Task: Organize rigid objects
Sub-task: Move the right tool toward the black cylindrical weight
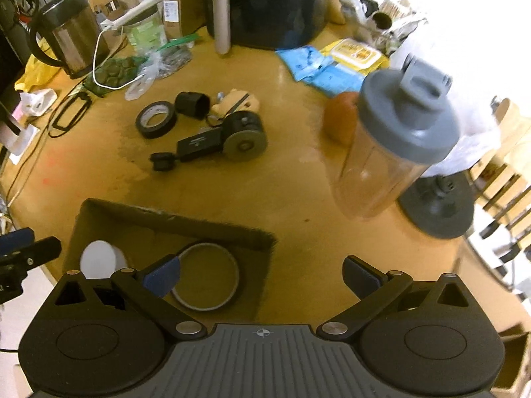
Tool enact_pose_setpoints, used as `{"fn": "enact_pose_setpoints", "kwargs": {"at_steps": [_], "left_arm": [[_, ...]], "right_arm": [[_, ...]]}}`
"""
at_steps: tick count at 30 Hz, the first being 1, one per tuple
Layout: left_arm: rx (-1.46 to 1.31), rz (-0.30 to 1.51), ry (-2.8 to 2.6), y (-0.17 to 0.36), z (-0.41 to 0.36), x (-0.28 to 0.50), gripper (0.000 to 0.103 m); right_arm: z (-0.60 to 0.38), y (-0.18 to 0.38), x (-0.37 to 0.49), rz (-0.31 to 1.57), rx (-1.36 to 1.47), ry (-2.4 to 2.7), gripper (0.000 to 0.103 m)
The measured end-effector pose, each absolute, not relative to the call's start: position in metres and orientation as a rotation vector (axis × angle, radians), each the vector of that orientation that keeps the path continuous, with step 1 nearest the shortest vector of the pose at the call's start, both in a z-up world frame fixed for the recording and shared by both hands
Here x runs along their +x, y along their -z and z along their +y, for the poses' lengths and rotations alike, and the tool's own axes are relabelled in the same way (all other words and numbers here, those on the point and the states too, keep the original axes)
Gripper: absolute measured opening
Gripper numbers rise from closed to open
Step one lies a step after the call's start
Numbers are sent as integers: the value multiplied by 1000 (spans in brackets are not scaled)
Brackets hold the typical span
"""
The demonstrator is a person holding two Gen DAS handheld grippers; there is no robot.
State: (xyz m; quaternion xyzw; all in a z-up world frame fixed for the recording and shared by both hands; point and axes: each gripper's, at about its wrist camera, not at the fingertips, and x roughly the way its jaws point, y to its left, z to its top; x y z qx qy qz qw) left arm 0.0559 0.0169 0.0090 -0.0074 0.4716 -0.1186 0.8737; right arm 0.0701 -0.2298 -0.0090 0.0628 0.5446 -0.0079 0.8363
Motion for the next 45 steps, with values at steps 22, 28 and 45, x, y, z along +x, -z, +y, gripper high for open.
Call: {"fn": "enact_pose_setpoints", "kwargs": {"at_steps": [22, 28, 45], "left_arm": [[-21, 966, 206, -29, 20, 68, 54], [-22, 984, 224, -22, 27, 80, 54], [-21, 1038, 278, 2, 50, 117, 54]], "right_arm": [[-218, -2, 70, 1220, -4, 92, 103], [-209, 10, 77, 1269, 4, 116, 103], [-188, 33, 123, 1282, 35, 94, 103]]}}
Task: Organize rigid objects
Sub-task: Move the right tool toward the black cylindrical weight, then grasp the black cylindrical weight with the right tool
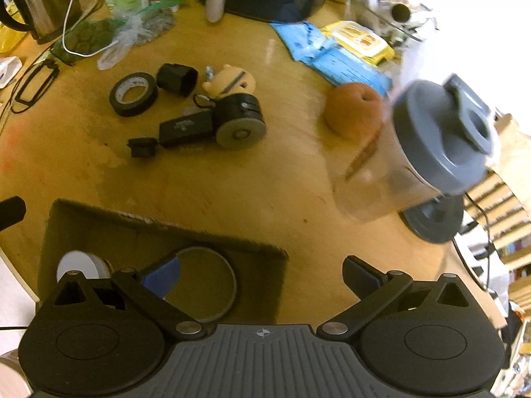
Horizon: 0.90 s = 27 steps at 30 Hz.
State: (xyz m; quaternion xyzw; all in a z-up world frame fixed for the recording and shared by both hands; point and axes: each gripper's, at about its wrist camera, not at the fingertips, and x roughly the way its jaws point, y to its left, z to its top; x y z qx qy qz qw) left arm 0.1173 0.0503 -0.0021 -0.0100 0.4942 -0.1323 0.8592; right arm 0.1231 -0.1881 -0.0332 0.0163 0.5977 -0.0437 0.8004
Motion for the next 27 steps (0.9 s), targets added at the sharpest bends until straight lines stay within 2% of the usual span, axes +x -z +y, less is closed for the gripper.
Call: {"fn": "enact_pose_setpoints", "kwargs": {"at_steps": [11, 13, 23, 27], "left_arm": [[-50, 1058, 297, 15, 67, 133, 54], [-56, 1061, 292, 17, 71, 136, 54], [-100, 1072, 246, 24, 93, 142, 54], [-118, 1076, 227, 26, 100, 144, 54]], "right_arm": [[-191, 52, 166, 1151, 120, 11, 101], [-192, 56, 175, 1132, 112, 12, 95], [-199, 77, 214, 1066, 115, 1, 83], [-196, 86, 229, 1070, 93, 1, 73]]}}
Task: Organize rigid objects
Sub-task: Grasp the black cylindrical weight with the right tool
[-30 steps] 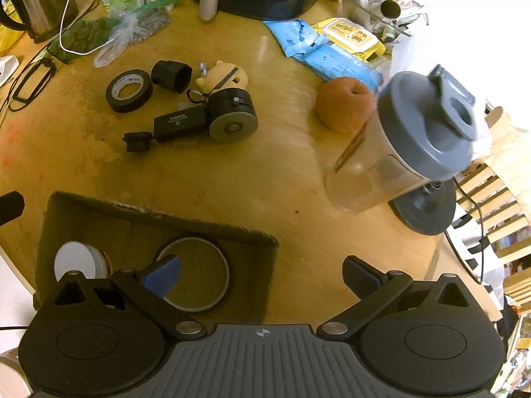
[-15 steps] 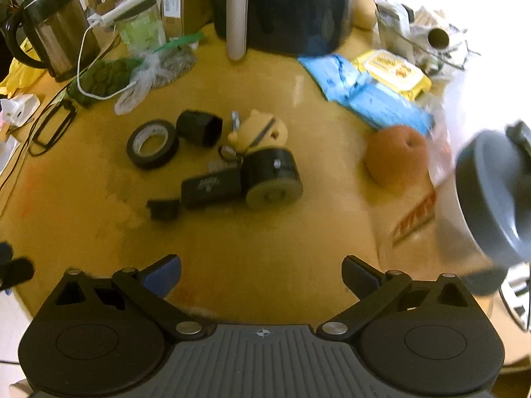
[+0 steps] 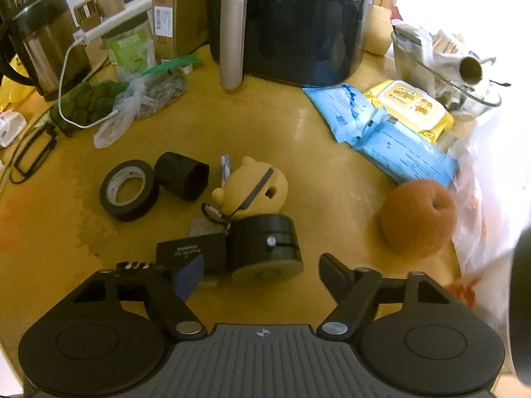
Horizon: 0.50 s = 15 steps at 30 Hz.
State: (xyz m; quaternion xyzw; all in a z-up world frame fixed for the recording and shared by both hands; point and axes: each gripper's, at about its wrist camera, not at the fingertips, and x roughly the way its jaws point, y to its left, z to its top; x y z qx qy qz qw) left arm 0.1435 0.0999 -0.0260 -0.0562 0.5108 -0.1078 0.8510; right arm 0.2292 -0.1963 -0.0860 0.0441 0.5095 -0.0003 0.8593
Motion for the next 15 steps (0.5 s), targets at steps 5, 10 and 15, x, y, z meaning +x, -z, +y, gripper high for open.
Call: {"fn": "enact_pose_setpoints", "kwargs": {"at_steps": [5, 10, 15], "left_arm": [[-129, 1077, 213, 28, 104, 145, 54], [-122, 1079, 211, 31, 104, 150, 54], [-102, 1077, 226, 32, 99, 159, 54]], "right_arm": [[-197, 102, 246, 1092, 98, 14, 64], [-201, 111, 253, 1097, 149, 16, 63], [-201, 108, 255, 1110, 142, -5, 59]]}}
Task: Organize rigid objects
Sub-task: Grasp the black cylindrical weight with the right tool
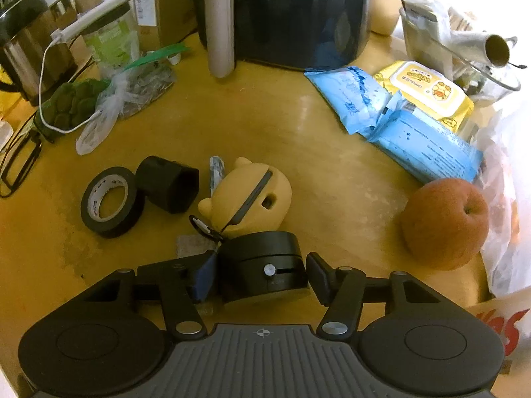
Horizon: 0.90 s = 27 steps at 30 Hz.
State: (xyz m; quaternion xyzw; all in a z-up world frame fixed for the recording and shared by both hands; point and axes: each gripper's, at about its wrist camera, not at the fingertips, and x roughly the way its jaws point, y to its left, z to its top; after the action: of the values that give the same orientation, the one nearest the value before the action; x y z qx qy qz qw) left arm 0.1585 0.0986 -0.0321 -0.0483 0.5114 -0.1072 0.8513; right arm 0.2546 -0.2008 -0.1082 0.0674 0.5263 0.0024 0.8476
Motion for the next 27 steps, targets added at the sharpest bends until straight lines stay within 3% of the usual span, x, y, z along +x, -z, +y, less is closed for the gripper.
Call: {"fn": "enact_pose_setpoints", "kwargs": {"at_steps": [20, 22, 23, 27], "left_arm": [[57, 969, 408, 47, 49, 222, 54], [84, 941, 428, 52, 42, 227, 67], [97, 929, 431, 54, 38, 230, 83], [129, 920, 455, 66, 23, 245, 86]], "right_arm": [[-210, 46, 197, 1011, 203, 35, 57], [-214, 40, 188, 1001, 220, 43, 57], [-215, 38, 184, 996, 232, 47, 57], [-219, 27, 167, 974, 270, 55, 57]]}}
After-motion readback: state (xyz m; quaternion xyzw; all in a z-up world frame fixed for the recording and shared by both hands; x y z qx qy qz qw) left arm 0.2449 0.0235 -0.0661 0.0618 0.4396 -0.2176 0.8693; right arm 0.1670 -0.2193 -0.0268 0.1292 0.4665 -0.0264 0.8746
